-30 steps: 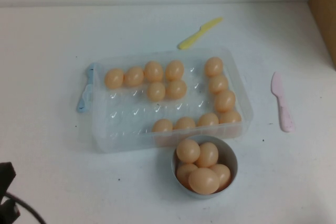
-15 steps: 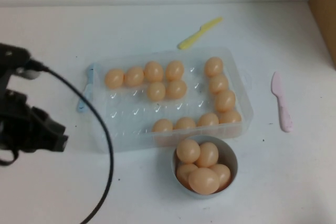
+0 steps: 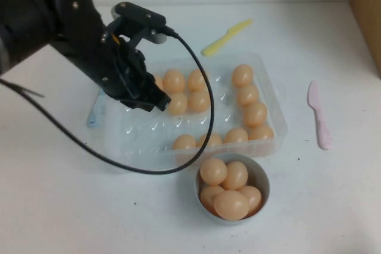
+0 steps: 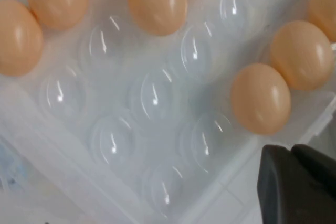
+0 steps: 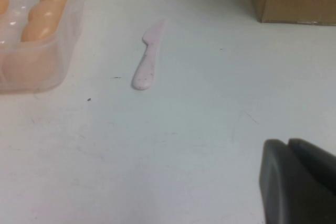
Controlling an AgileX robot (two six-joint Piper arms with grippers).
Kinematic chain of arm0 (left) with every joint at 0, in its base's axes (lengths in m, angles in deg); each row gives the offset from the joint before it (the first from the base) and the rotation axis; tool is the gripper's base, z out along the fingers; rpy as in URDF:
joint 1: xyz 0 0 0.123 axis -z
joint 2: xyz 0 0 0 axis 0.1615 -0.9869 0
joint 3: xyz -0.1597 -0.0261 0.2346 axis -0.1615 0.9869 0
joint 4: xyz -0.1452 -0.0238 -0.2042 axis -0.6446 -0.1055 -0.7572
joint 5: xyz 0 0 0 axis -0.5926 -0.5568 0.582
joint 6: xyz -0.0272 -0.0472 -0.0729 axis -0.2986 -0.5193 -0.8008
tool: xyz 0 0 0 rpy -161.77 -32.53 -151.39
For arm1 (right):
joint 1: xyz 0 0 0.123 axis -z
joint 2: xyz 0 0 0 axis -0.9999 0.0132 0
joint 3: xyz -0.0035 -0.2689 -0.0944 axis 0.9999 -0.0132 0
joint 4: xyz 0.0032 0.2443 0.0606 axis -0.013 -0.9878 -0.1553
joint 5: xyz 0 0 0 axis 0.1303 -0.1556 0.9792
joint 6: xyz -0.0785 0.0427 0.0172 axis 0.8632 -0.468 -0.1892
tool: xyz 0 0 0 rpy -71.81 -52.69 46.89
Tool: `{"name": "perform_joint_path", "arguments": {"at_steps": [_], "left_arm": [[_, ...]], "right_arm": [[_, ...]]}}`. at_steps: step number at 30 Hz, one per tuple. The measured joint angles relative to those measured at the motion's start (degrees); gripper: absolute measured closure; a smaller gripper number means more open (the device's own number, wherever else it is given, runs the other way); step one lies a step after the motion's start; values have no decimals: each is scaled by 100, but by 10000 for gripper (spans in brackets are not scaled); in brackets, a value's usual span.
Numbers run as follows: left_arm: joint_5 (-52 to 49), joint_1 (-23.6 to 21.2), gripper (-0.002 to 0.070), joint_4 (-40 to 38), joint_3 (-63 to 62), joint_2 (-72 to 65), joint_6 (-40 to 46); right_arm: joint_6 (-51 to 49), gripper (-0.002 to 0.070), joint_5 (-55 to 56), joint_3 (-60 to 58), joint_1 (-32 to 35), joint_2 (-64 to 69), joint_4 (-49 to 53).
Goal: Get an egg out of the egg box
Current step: Pick up the egg from the plastic box
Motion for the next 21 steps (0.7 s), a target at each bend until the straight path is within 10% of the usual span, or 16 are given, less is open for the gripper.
{"name": "perform_joint_path", "arguments": {"at_steps": [10,21], "left_arm": [[-788,-37,643,646,-1778,-1406,-428],[-1009,-313,279,948,-2426,-2239,-766]], "right_arm": [[0,694,0,0,0,0,0],[0,694,0,0,0,0,0]]}}
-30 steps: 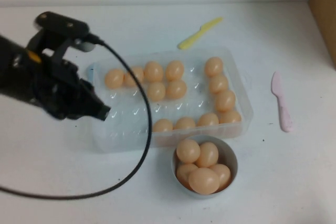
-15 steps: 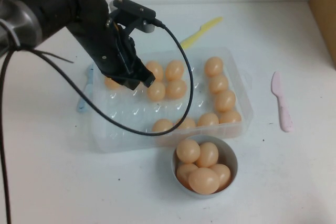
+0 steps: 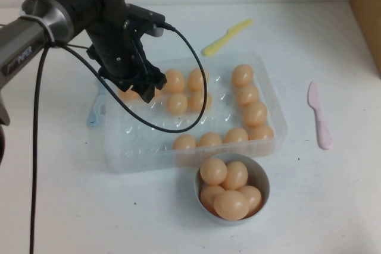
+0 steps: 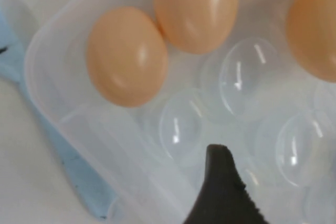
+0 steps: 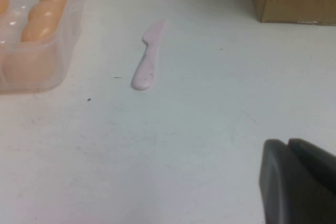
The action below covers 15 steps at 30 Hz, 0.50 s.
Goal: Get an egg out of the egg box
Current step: Pick up the egg from the plastic box
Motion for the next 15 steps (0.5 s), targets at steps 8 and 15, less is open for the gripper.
{"name": "perform_joint_path", "arguments": {"at_steps": [8,15], "left_arm": [[299,-244,255,293,-22,-137,-91],[765,-328,255,329,-35,-310,-91]], "right_arm": [[0,694,0,0,0,0,0],[0,694,0,0,0,0,0]]}}
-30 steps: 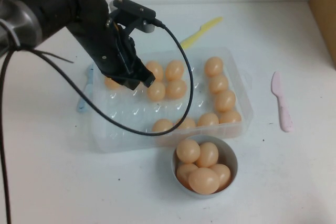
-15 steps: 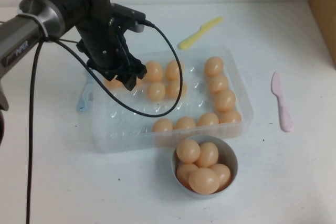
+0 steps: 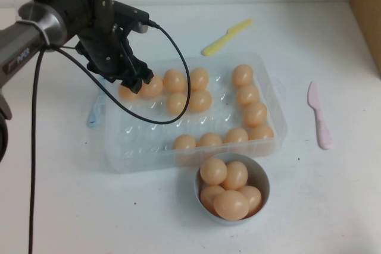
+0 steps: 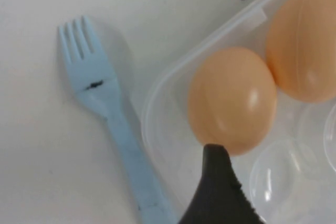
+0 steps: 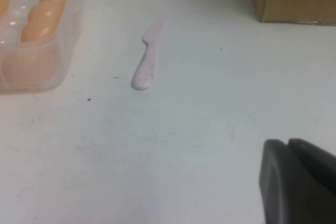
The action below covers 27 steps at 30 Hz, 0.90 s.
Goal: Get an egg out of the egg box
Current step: Pick up the egg from the plastic box
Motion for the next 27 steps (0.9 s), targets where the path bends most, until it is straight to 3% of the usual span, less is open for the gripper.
{"name": "perform_joint_path", "arguments": {"at_steps": [27], "left_arm": [[831,-57,269,50,-49,-566,33]], "right_arm": [[0,694,0,0,0,0,0]]}}
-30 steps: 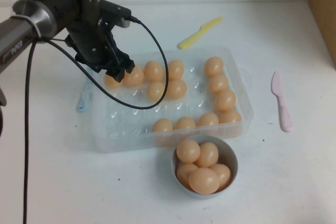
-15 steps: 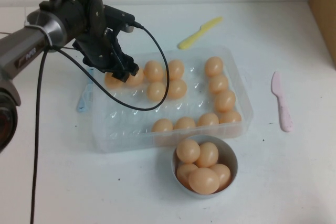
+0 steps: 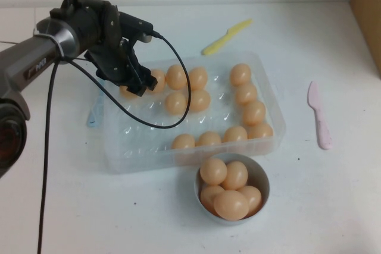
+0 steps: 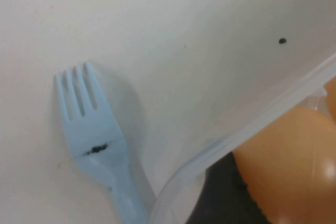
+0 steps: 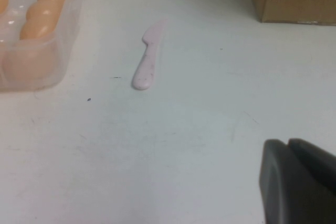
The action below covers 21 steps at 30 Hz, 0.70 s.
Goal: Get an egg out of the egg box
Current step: Pick up the egg from the plastic box
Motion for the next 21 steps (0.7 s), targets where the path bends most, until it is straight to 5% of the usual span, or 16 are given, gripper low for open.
{"name": "perform_joint_path", "arguments": {"at_steps": [13,21], "left_arm": [[-101,11,317,-10,0,4,0],[-769,511,317,125,0,883,0]], "right_arm": [[0,694,0,0,0,0,0],[0,694,0,0,0,0,0]]}}
